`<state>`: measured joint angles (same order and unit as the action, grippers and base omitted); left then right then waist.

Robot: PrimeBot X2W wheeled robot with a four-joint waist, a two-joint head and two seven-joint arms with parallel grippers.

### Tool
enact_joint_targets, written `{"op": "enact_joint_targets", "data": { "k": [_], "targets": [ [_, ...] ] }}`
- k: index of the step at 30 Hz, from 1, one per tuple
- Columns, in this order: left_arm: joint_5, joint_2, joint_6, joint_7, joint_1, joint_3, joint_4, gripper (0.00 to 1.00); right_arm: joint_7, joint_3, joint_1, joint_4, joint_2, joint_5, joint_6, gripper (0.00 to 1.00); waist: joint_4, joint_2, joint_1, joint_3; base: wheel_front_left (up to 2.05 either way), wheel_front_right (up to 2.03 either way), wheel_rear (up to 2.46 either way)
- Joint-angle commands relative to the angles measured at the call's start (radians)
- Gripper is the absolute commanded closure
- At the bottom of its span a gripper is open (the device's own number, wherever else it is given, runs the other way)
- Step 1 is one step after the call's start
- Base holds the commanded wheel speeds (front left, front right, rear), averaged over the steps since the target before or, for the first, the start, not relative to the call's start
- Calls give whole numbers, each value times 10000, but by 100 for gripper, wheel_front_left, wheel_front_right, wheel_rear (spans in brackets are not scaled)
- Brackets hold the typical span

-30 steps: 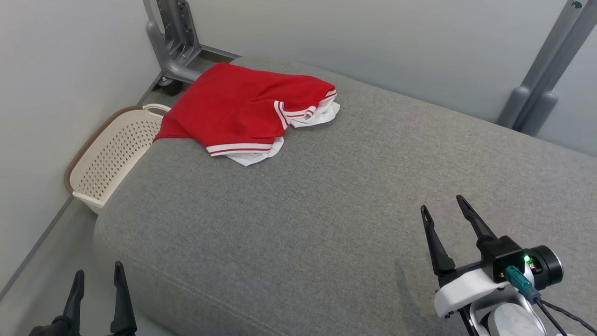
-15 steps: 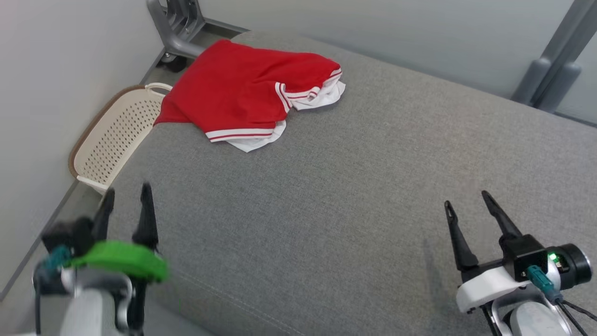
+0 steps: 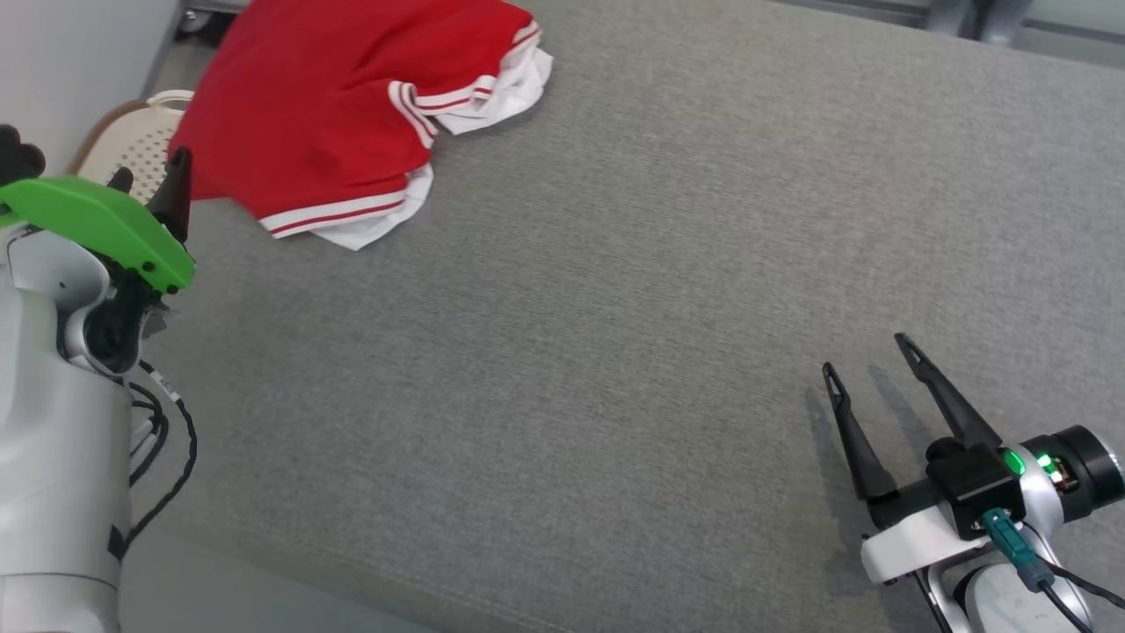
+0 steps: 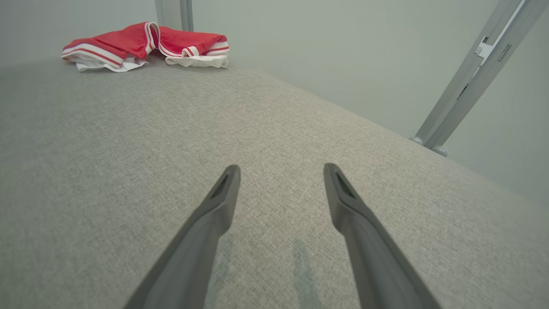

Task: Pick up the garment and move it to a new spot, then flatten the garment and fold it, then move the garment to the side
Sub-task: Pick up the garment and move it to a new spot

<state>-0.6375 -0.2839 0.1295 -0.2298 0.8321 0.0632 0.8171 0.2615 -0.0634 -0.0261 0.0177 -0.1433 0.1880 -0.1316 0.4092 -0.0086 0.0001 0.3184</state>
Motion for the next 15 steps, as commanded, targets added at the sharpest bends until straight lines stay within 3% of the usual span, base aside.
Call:
{"op": "enact_joint_targets", "data": {
  "k": [1, 7, 15],
  "targets": [
    [-122, -144, 18, -72, 227, 28, 70, 0, -20, 5, -17, -104, -74, 17, 17, 0, -1458, 86, -1, 1316, 0, 0, 0],
    [-1229, -765, 10, -67, 932, 552, 1044, 0, -214, 232, 360, -1190, 85, 165, 16, 0, -2274, 86, -1, 1973, 0, 0, 0],
    [-2366, -839, 11, 123, 1309, 1000, 2003, 0, -525, 667, 846, -2501, 188, 323, 16, 0, -2619, 86, -1, 2578, 0, 0, 0]
  ]
}}
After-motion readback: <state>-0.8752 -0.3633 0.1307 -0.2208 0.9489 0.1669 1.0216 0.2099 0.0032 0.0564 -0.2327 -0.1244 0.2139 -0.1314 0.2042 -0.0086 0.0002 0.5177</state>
